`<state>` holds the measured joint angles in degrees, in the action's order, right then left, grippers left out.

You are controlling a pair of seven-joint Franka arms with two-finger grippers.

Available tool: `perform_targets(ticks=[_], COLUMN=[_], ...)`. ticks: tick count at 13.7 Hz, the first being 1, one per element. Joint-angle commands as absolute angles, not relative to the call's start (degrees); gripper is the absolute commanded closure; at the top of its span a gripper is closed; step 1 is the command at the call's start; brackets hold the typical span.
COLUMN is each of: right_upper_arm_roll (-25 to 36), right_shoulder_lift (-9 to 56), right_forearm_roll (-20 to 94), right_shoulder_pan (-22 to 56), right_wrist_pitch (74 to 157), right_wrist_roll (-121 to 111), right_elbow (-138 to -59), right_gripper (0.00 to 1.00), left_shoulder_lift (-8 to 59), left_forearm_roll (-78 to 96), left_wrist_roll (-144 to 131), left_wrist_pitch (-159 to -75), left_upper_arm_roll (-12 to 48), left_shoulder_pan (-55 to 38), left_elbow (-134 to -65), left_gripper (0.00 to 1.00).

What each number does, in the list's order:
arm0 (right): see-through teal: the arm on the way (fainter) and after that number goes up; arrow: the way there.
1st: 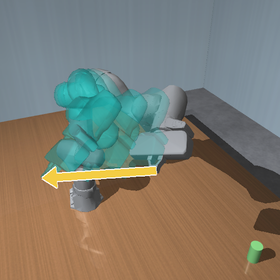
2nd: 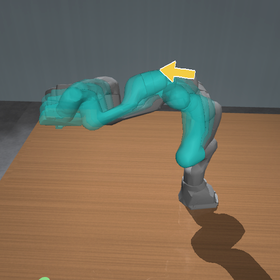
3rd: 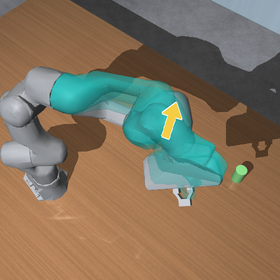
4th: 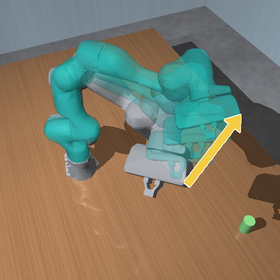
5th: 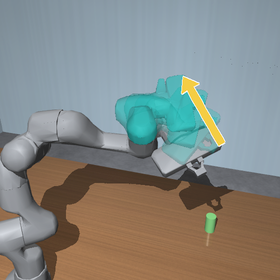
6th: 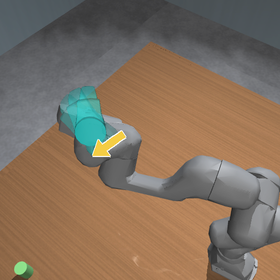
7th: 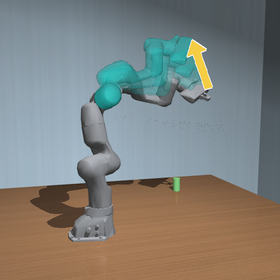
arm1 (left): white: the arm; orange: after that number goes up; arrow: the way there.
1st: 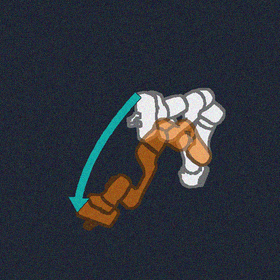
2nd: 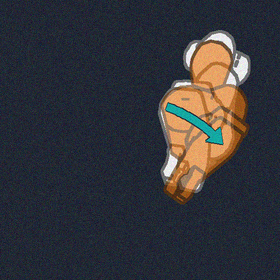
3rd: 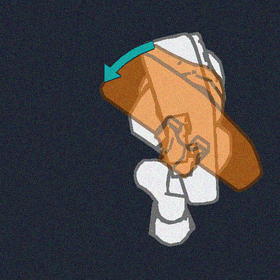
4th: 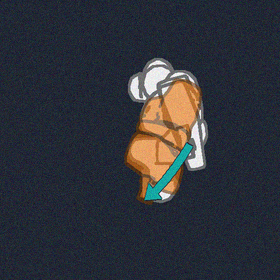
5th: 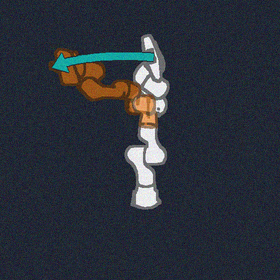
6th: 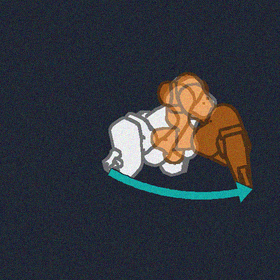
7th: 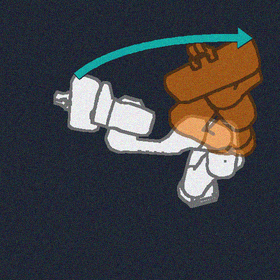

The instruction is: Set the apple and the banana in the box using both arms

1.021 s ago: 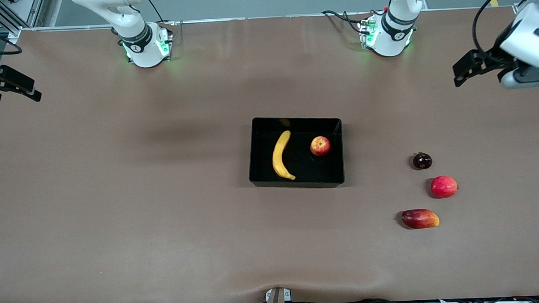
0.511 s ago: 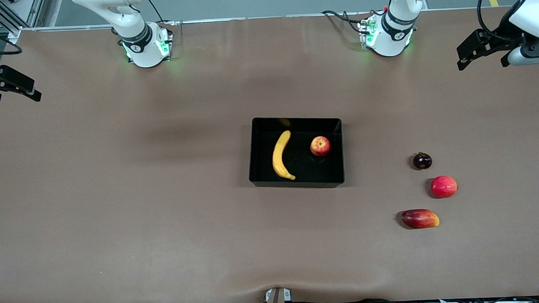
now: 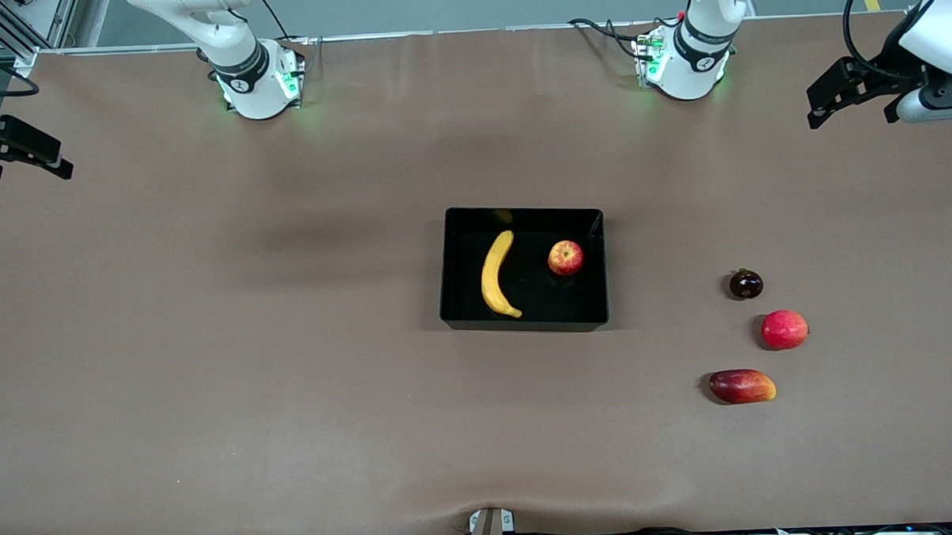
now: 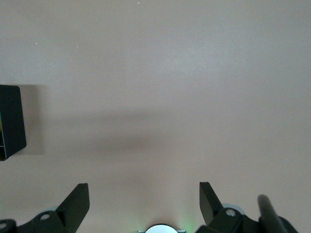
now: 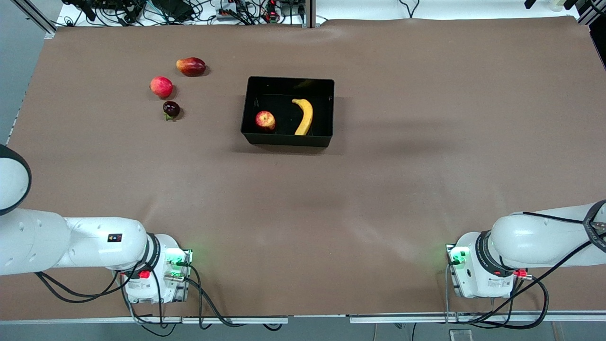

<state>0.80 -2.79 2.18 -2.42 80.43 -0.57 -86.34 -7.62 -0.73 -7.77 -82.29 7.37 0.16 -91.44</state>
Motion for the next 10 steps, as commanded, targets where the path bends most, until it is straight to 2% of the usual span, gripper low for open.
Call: perform_targets(ticks=[1, 10], right_upper_arm_roll=[0.4, 0.4], right_shoulder_lift=[-2.7, -2.7], right_forearm_roll=[3.3, 3.3], right_shoulder_pan=[-3.4, -3.4], right_wrist_pitch=[80.3, 80.3], right_wrist_roll=[-0.6, -0.6], right_elbow=[-86.0, -86.0], right_gripper=[0.00, 0.00], left_shoulder_lift=[-7.3, -7.0], left_forearm_roll=[0.0, -0.9], left_wrist_roll=[-6.6, -7.0], left_wrist_pitch=[-80.2, -79.3], left_upper_arm_roll=[6.9, 7.2], left_shoulder_pan=[0.4, 0.4], left_elbow=[-89.8, -88.3], left_gripper=[0.00, 0.00])
